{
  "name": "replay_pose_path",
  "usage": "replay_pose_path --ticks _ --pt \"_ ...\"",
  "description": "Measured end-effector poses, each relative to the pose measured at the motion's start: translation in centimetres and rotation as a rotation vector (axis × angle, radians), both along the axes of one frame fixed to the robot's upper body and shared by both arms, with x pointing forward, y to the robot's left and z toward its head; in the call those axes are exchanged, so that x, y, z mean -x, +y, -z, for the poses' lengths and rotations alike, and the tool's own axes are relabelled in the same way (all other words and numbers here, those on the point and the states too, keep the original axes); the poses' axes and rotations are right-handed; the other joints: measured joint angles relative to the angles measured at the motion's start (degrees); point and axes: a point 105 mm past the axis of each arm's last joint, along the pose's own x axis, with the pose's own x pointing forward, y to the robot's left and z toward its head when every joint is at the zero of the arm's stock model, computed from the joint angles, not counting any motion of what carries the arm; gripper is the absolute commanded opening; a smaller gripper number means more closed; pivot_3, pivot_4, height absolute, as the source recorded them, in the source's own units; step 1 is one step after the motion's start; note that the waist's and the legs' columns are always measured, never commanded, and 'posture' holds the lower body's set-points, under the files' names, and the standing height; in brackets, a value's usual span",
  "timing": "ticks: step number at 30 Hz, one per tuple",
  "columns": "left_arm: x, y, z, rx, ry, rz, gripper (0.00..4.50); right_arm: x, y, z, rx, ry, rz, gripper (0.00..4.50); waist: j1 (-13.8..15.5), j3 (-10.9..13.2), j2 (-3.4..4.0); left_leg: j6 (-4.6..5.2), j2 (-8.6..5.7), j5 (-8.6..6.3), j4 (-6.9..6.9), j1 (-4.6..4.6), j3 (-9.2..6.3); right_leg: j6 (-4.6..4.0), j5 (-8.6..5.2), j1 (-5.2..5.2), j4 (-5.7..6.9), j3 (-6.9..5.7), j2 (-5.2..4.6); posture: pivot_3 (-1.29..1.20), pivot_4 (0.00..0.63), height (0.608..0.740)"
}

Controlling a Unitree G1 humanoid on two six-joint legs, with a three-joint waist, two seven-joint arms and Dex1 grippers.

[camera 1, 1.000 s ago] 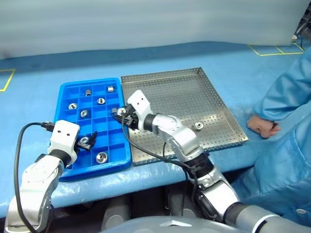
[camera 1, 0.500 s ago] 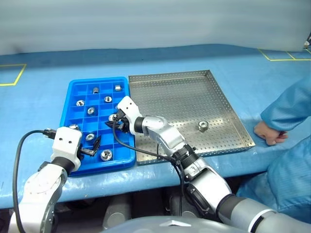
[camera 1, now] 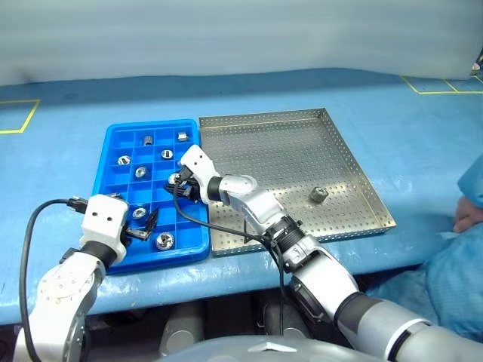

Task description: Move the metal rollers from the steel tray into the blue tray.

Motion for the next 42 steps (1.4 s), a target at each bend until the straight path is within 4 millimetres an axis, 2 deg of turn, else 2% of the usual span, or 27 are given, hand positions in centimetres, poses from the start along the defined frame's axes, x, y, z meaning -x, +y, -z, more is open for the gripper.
replay_pose_path --ticks 8,12,17,19,23,26,30,31,33,35,38,42 --pt "0.5 0.2 0.4 0.021 0.007 -0.019 4.5 0.9 0.9 -0.2 0.038 -0.072 -0.08 1.72 0.37 0.01 0.0 0.0 0.01 0.0 -0.04 -0.03 -0.02 -0.04 -0.05 -0.02 0.0 -0.04 0.01 0.12 0.15 0.74" --pt "0.5 0.2 0.5 0.024 0.008 -0.022 4.5 0.7 1.1 -0.8 0.037 -0.095 -0.085 1.72 0.54 0.01 0.01 0.0 0.01 0.0 -0.04 -0.03 -0.04 -0.03 -0.06 -0.02 -0.01 -0.04 0.01 0.12 0.15 0.74" --pt "0.5 0.2 0.5 0.023 0.002 -0.023 4.5 0.1 0.8 0.1 0.069 -0.067 -0.069 1.72 0.71 0.02 0.02 0.0 0.01 0.0 -0.05 -0.03 -0.03 -0.07 -0.05 -0.02 -0.01 -0.04 0.01 0.13 0.15 0.74" --pt "0.6 0.2 0.4 0.022 -0.001 -0.025 4.5 0.0 0.8 0.1 0.074 -0.066 -0.069 2.47 0.77 0.01 0.01 -0.01 0.0 0.0 -0.05 -0.03 -0.02 -0.08 -0.05 -0.01 -0.01 -0.05 0.01 0.13 0.15 0.74" --pt "0.6 0.2 0.5 0.024 -0.002 -0.029 4.5 -0.1 0.8 -0.1 0.059 -0.082 -0.074 3.66 0.78 0.02 0.02 -0.01 0.0 0.0 -0.05 -0.03 -0.03 -0.06 -0.06 -0.02 -0.01 -0.05 0.01 0.11 0.15 0.74" --pt "0.4 -0.1 0.6 0.028 -0.001 -0.023 4.5 -0.5 0.6 -1.3 0.01 -0.115 -0.041 3.66 0.78 0.03 0.03 -0.01 0.0 0.0 -0.04 -0.05 -0.02 -0.06 -0.06 -0.02 -0.01 -0.05 0.01 0.1 0.15 0.74" --pt "-0.1 -1.2 0.3 0.048 -0.017 0.017 4.5 -0.2 0.6 -4.8 -0.089 -0.197 -0.034 3.66 0.77 0.03 0.03 -0.01 0.0 -0.01 -0.06 -0.07 -0.05 -0.07 -0.06 -0.02 -0.01 -0.07 0.01 0.07 0.15 0.74" --pt "-0.4 -1.8 0.2 0.061 -0.026 0.043 4.5 0.2 0.0 -5.5 -0.118 -0.213 -0.019 3.66 0.89 0.02 0.01 -0.03 -0.02 -0.02 -0.07 -0.07 -0.06 -0.09 -0.06 0.02 -0.03 -0.1 0.01 0.06 0.15 0.74" --pt "-0.9 -2.9 -0.2 0.089 -0.048 0.087 4.5 0.7 -1.5 -5.6 -0.112 -0.225 0.005 3.66 1.07 0.01 -0.01 -0.05 -0.07 -0.03 -0.04 -0.17 -0.08 -0.11 -0.07 0.03 -0.08 -0.17 -0.05 0.03 0.15 0.74" --pt "-1.4 -3.9 -0.6 0.117 -0.07 0.139 4.5 0.3 -4.8 -4.8 -0.054 -0.224 0.073 3.66 1.32 0.01 0.0 -0.05 -0.15 -0.03 0.04 -0.25 -0.09 -0.09 -0.06 0.02 -0.13 -0.18 -0.15 0.01 0.15 0.74" --pt "-2.0 -5.4 -1.3 0.152 -0.099 0.218 4.5 -0.7 -11.3 -3.6 0.053 -0.213 0.255 3.66 0.83 0.02 0.01 -0.04 -0.17 -0.04 0.1 -0.25 0.02 -0.03 -0.05 0.01 -0.11 -0.12 -0.15 -0.02 0.15 0.74" --pt "-3.2 -8.2 -2.6 0.199 -0.147 0.346 4.5 -0.6 -17.5 -2.8 0.219 -0.242 0.426 3.66 -0.09 0.04 0.05 -0.04 -0.09 -0.03 0.08 -0.23 0.04 0.14 -0.22 -0.02 -0.03 -0.09 0.02 -0.12 0.15 0.74"
